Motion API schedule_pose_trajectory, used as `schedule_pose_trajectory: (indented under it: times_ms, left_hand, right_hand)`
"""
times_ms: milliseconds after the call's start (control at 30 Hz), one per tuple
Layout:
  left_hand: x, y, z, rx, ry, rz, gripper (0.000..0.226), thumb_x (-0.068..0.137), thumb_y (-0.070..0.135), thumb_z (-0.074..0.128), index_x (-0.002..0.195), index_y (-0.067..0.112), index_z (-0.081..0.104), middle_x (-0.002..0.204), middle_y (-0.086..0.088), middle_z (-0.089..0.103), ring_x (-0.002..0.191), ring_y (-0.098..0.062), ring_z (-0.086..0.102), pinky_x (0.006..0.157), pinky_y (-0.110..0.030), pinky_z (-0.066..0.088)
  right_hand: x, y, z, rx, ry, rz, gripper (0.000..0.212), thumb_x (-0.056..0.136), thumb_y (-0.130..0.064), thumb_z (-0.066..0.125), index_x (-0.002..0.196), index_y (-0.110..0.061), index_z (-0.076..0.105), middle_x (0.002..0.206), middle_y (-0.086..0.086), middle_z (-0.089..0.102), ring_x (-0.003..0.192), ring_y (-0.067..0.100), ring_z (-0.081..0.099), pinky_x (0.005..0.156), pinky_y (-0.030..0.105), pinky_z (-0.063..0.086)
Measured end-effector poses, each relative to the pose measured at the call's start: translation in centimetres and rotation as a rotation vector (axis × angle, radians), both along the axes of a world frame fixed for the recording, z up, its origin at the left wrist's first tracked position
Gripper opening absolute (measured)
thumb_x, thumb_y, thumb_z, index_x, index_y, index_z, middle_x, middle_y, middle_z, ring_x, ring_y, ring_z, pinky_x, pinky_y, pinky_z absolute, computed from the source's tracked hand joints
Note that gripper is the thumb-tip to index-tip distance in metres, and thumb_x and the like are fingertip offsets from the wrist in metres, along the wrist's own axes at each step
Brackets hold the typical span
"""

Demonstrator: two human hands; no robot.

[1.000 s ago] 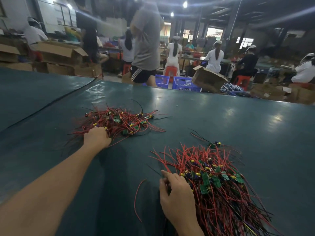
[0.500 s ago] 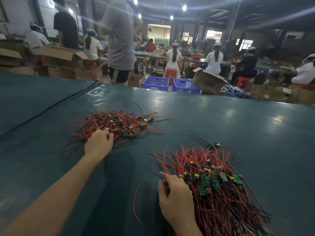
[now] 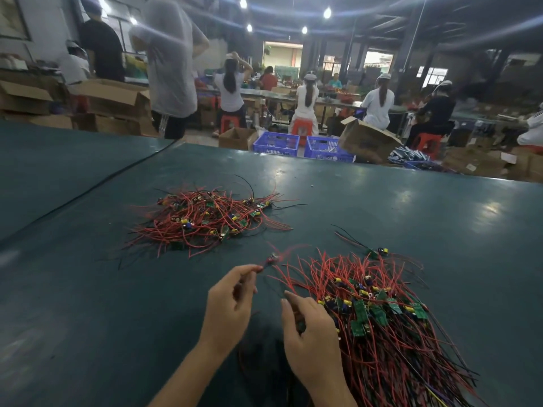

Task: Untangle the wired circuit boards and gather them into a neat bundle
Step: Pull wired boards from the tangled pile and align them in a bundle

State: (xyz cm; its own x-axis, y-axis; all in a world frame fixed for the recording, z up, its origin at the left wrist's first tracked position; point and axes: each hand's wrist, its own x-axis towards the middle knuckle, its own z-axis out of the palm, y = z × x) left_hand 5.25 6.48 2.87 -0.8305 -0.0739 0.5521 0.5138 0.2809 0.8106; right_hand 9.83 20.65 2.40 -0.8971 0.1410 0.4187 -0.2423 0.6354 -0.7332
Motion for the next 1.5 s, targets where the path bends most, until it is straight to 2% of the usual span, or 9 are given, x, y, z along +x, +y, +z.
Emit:
schedule_pose_trajectory:
  times_ms: [133, 400, 533, 633, 933, 1067, 1167, 1333, 1500]
  left_hand:
    - [0.8, 0.0, -0.5, -0.284, 0.170, -0.127, 0.015, 0.097, 0.027, 0.052, 0.101, 0.031, 0.066, 0.077, 0.016, 0.056, 0.067, -0.003, 0.050, 0.067, -0.024, 0.042]
    - [1.0, 0.0, -0.2, -0.470, 0.443, 0.022, 0.015, 0.087, 0.023, 0.059, 0.081, 0.019, 0.072, 0.074, 0.010, 0.058, 0.071, -0.008, 0.054, 0.073, -0.036, 0.043]
    - [1.2, 0.2, 0.0, -0.377, 0.515, 0.243, 0.008, 0.079, 0.025, 0.065, 0.087, 0.025, 0.062, 0.087, 0.005, 0.062, 0.086, -0.011, 0.055, 0.084, -0.030, 0.037]
    - [1.4, 0.1, 0.1, -0.320, 0.534, 0.071, 0.021, 0.090, 0.027, 0.058, 0.072, 0.018, 0.052, 0.066, 0.006, 0.055, 0.063, -0.013, 0.050, 0.062, -0.031, 0.041]
    - [2.3, 2.6, -0.5, 0.047, -0.208, -0.329, 0.047, 0.091, 0.055, 0.044, 0.058, 0.028, 0.063, 0.050, 0.010, 0.053, 0.046, -0.002, 0.044, 0.048, -0.018, 0.034]
    - [2.2, 2.5, -0.3, 0.132, -0.151, -0.284, 0.044, 0.091, 0.050, 0.045, 0.068, 0.014, 0.059, 0.057, -0.004, 0.053, 0.053, -0.014, 0.048, 0.050, -0.035, 0.040]
    - [2.1, 2.3, 0.0, 0.145, -0.145, -0.272, 0.054, 0.091, 0.049, 0.045, 0.067, 0.003, 0.056, 0.058, -0.013, 0.055, 0.052, -0.027, 0.050, 0.053, -0.046, 0.041]
    - [2.3, 2.1, -0.1, 0.146, -0.171, -0.290, 0.050, 0.089, 0.049, 0.047, 0.065, 0.006, 0.058, 0.059, -0.012, 0.058, 0.052, -0.022, 0.052, 0.053, -0.034, 0.043]
    - [2.2, 2.5, 0.2, 0.197, -0.273, -0.361, 0.039, 0.089, 0.040, 0.064, 0.070, 0.007, 0.070, 0.059, -0.005, 0.063, 0.055, -0.012, 0.056, 0.054, -0.025, 0.044]
  right_hand:
    - [0.2, -0.3, 0.8, -0.432, -0.056, 0.038, 0.050, 0.085, -0.060, 0.041, 0.078, -0.020, 0.071, 0.063, -0.008, 0.058, 0.058, 0.002, 0.049, 0.058, 0.018, 0.038]
    - [-0.4, 0.1, 1.6, -1.010, -0.109, 0.042, 0.020, 0.081, -0.029, 0.064, 0.074, -0.014, 0.076, 0.072, 0.008, 0.072, 0.052, 0.007, 0.052, 0.044, 0.017, 0.039]
    - [-0.4, 0.0, 1.3, -1.064, -0.142, 0.044, 0.009, 0.084, -0.018, 0.068, 0.080, -0.014, 0.075, 0.078, 0.012, 0.073, 0.050, 0.008, 0.052, 0.040, 0.019, 0.039]
    - [-0.3, 0.0, 1.4, -1.065, -0.119, 0.047, 0.012, 0.088, -0.013, 0.064, 0.096, -0.011, 0.073, 0.081, 0.013, 0.074, 0.052, 0.009, 0.053, 0.041, 0.019, 0.040]
    - [0.1, -1.0, 1.5, -0.902, -0.066, 0.095, 0.023, 0.075, -0.037, 0.068, 0.087, -0.020, 0.079, 0.077, 0.018, 0.068, 0.070, 0.016, 0.063, 0.067, 0.031, 0.055]
    - [0.1, -1.3, 1.5, -0.829, -0.045, 0.072, 0.044, 0.077, -0.040, 0.065, 0.081, 0.003, 0.073, 0.080, 0.027, 0.063, 0.079, 0.036, 0.064, 0.077, 0.048, 0.052]
    - [0.1, -1.3, 1.5, -0.867, -0.114, 0.032, 0.028, 0.086, -0.035, 0.059, 0.090, -0.017, 0.080, 0.087, 0.001, 0.076, 0.090, 0.017, 0.071, 0.087, 0.042, 0.054]
    - [0.0, -1.0, 1.6, -0.947, -0.140, -0.075, 0.014, 0.080, -0.033, 0.069, 0.072, -0.026, 0.078, 0.056, -0.007, 0.063, 0.057, 0.007, 0.056, 0.068, 0.033, 0.048]
    - [-0.2, -1.3, 1.4, -0.939, -0.146, -0.039, 0.020, 0.089, -0.017, 0.065, 0.076, -0.023, 0.079, 0.076, 0.007, 0.075, 0.078, 0.024, 0.072, 0.078, 0.038, 0.055]
